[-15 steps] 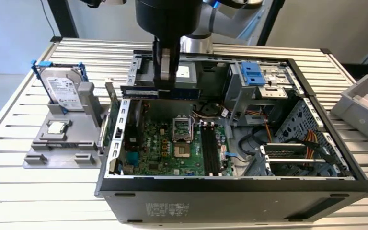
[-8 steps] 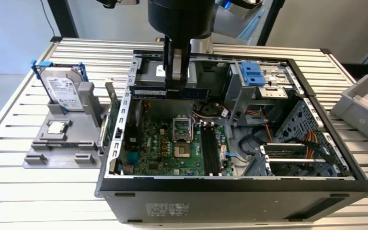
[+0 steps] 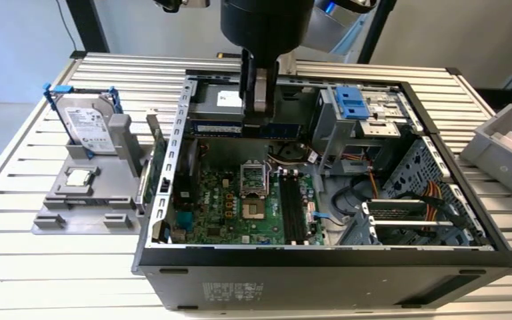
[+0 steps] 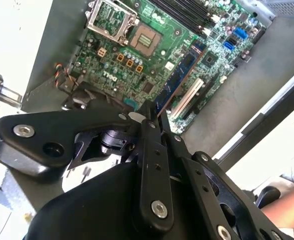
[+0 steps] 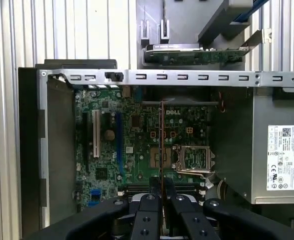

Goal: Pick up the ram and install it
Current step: 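Pick up the ram and move it above insertion slot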

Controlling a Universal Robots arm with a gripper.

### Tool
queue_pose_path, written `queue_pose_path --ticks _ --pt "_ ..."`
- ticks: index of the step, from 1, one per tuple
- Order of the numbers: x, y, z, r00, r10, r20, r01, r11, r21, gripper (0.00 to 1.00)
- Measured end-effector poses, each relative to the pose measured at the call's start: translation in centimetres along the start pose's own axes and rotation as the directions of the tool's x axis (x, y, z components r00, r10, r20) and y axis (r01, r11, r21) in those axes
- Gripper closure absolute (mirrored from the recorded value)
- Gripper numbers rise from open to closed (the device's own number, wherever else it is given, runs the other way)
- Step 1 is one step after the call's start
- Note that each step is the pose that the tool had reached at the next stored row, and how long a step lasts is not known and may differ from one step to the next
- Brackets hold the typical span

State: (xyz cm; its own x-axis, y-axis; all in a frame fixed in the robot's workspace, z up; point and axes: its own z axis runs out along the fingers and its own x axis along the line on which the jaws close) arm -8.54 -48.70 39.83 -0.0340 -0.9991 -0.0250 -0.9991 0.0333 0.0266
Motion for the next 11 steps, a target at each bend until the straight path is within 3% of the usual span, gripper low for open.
queue_pose_path --ticks 5,11 --pt "-0.01 -0.06 0.00 1.0000 0.000 0.0000 0.000 1.0000 -0.0001 1.00" --pt "-0.02 -0.84 0.09 0.9998 0.020 0.0007 -0.020 0.9998 0.0005 1.00"
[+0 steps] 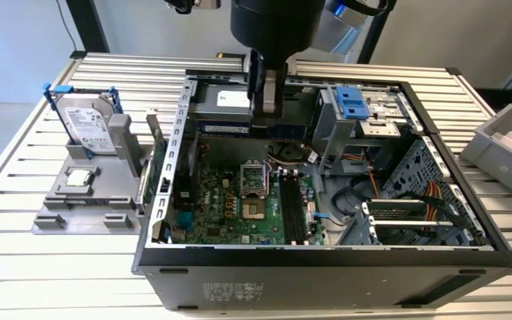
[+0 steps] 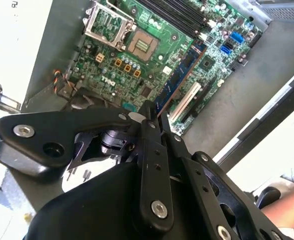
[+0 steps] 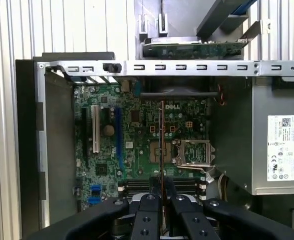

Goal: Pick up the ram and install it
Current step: 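Pick up the ram and move it above insertion slot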

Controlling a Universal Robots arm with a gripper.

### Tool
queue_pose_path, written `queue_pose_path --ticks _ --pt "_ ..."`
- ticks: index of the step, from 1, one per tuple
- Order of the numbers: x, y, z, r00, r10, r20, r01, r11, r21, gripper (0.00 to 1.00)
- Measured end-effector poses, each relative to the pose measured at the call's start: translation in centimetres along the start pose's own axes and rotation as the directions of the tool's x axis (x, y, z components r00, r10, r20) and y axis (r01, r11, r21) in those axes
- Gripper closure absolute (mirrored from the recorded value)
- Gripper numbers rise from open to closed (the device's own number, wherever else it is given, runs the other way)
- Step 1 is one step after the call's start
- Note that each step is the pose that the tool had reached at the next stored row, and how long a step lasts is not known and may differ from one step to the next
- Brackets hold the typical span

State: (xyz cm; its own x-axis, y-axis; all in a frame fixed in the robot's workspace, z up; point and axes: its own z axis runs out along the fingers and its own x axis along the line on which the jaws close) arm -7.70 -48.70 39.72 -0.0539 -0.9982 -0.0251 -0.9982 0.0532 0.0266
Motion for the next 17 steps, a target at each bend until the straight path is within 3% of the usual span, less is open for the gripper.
queue_pose_path --ticks 7,17 --pt "-0.20 -0.71 0.12 0.9992 0.040 0.0009 -0.040 0.9992 0.0009 1.00" --pt "-0.81 -3.61 0.12 0.9991 0.041 0.0006 -0.041 0.9991 -0.0021 1.00"
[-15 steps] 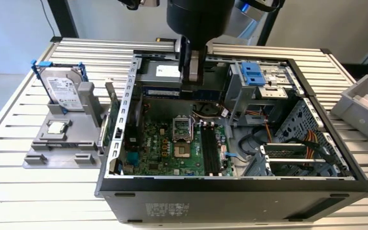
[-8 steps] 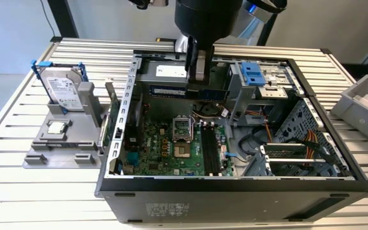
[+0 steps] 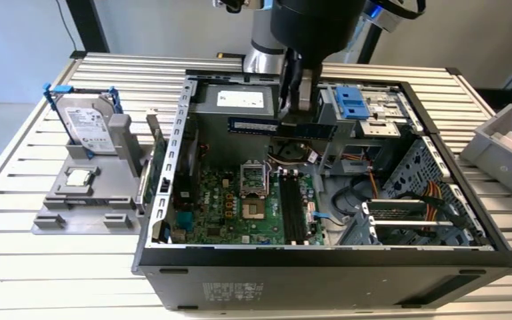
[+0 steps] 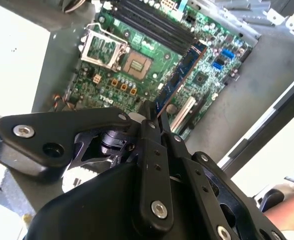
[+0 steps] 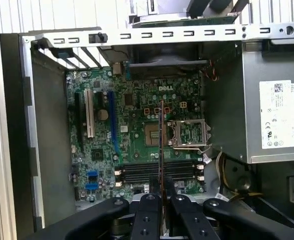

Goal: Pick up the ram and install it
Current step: 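Pick up the ram and move it above insertion slot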

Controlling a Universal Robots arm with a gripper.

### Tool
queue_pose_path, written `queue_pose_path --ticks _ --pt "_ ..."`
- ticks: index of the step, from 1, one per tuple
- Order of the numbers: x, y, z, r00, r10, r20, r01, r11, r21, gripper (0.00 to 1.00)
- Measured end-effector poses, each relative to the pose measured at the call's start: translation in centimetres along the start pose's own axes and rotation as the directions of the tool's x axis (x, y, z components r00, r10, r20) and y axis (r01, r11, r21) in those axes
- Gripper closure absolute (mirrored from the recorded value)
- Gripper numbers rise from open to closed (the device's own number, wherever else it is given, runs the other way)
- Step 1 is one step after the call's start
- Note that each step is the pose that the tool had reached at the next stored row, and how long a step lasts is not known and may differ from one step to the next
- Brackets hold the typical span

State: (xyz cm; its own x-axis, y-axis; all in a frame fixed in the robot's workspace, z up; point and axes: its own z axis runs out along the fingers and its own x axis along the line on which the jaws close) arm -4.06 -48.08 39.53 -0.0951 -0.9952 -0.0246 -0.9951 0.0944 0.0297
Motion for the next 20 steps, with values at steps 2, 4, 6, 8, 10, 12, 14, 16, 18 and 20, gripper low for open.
queue_pose_path --ticks 2,4,6,8,10,12,14,16,18,20 --pt "-0.14 -0.52 0.01 1.0000 0.001 0.0001 -0.001 1.0000 -0.0003 1.00" --pt "-0.29 -1.05 0.01 1.0000 0.002 0.0001 -0.002 1.0000 -0.0004 1.00" --pt "-0.44 -1.54 0.02 1.0000 0.003 0.0000 -0.003 1.0000 -0.0006 1.00" --pt "-0.62 -1.98 0.03 1.0000 0.005 0.0001 -0.005 1.0000 -0.0005 1.00" --pt "-0.77 -2.26 0.06 0.9999 0.010 0.0003 -0.010 0.9999 -0.0004 1.00" --pt "-0.86 -2.43 0.09 0.9997 0.023 0.0007 -0.023 0.9997 -0.0001 1.00" --pt "-0.93 -2.54 0.13 0.9993 0.038 0.0012 -0.038 0.9993 0.0002 1.00" --pt "-1.00 -2.66 0.17 0.9986 0.053 0.0016 -0.053 0.9986 0.0006 1.00" --pt "-1.17 -2.87 0.20 0.9982 0.060 0.0018 -0.060 0.9982 0.0007 1.00" --pt "-1.45 -3.15 0.23 0.9981 0.062 0.0018 -0.062 0.9981 0.0008 1.00"
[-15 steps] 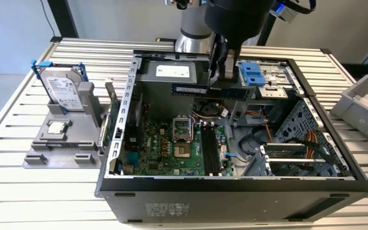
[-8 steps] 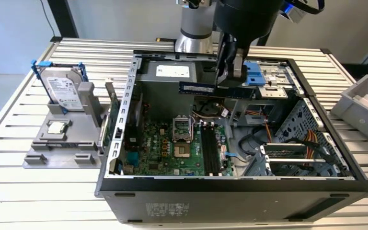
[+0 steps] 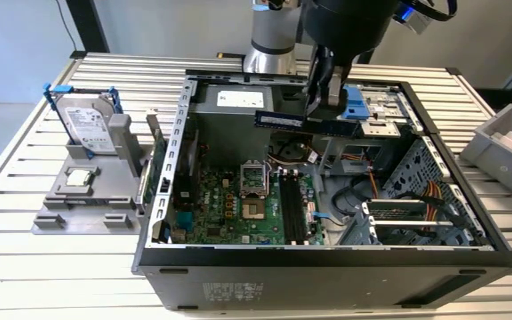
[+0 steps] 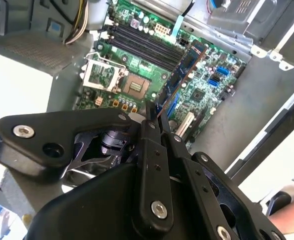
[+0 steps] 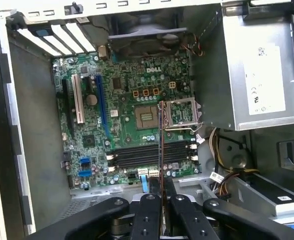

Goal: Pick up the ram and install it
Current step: 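Pick up the ram and move it above insertion slot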

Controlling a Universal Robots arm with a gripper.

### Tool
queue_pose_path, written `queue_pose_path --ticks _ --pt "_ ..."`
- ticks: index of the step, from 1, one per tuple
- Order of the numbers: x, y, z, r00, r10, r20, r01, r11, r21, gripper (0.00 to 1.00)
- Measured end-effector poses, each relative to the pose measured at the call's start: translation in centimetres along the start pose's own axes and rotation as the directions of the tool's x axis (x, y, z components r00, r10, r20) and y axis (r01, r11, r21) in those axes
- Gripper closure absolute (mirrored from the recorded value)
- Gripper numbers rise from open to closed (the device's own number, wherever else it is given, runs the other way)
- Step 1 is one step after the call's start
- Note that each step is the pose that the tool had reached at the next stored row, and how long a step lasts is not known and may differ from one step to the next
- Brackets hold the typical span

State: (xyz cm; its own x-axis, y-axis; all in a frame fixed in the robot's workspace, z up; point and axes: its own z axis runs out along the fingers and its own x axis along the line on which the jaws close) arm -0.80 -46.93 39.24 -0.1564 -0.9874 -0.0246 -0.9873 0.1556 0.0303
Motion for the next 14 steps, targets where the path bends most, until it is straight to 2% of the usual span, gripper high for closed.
queue_pose_path --ticks 6,10,14 --pt "-1.00 -1.04 0.05 1.0000 0.001 0.0000 -0.001 1.0000 0.0000 1.00" --pt "-1.23 -2.13 0.04 1.0000 0.001 -0.0001 -0.001 1.0000 -0.0005 1.00" --pt "-1.30 -2.62 0.07 1.0000 0.001 -0.0002 -0.001 1.0000 -0.0006 1.00"
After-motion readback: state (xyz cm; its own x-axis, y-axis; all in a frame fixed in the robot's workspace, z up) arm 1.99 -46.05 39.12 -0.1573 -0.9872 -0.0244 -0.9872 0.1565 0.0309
